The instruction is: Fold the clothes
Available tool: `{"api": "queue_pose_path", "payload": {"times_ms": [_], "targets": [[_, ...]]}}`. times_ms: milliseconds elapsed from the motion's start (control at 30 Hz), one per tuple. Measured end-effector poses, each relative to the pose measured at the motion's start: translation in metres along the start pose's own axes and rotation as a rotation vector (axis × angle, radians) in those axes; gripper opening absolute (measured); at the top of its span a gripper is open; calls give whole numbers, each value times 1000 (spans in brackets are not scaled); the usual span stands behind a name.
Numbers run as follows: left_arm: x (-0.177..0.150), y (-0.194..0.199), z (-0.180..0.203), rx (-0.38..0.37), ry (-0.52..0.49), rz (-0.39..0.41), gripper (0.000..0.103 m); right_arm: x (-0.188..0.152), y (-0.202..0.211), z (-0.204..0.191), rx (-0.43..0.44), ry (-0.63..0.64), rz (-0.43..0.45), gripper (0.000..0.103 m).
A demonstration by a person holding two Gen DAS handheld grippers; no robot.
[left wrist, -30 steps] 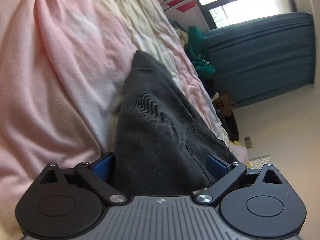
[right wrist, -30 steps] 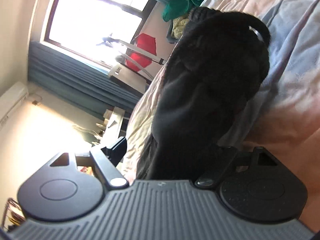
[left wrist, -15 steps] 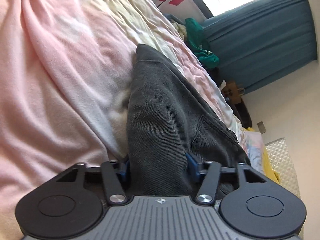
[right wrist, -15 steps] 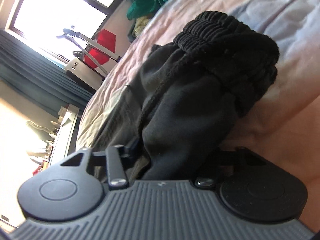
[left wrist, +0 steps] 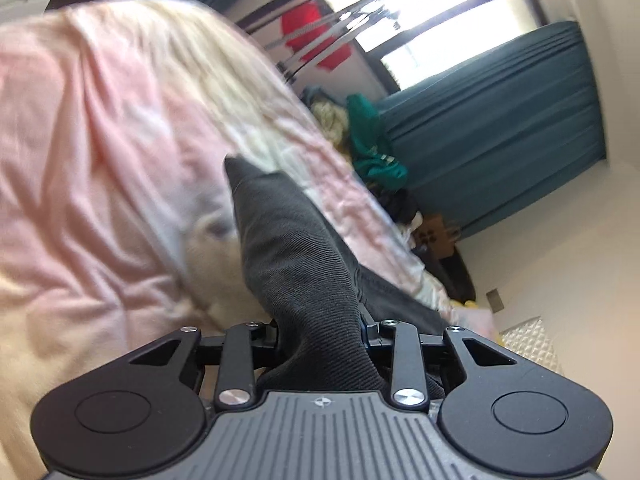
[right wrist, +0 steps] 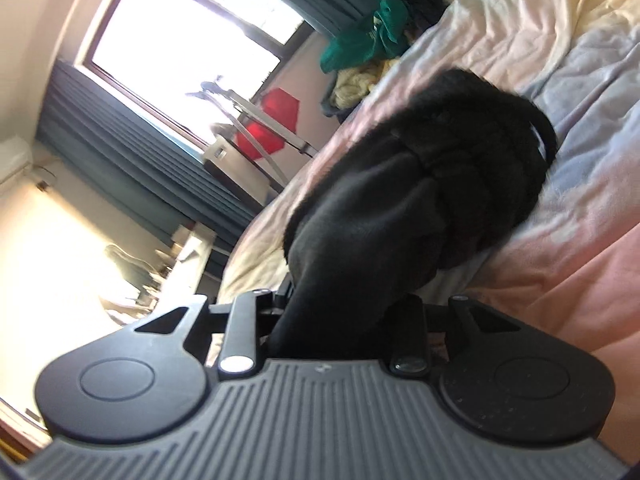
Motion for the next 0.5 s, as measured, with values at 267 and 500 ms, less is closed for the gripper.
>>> {"api": "queue_pose_path", "payload": {"times_ms": [267, 500], "targets": [[25, -30, 94, -13, -100, 34, 34, 81, 32, 4, 86, -93, 142, 35], [52, -161, 183, -52, -247, -22, 34, 183, 26, 47, 57, -109, 261, 35]]}}
Point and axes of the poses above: each gripper's, at about its wrist camera, not at the fingertips, and y roughly against the way its jaws point, z to its right, x to its top, the point moved 8 cm from there along -y, roughly the way its jaws point, and after that the axes turned 7 degrees about -y, right-handed, at the moved point
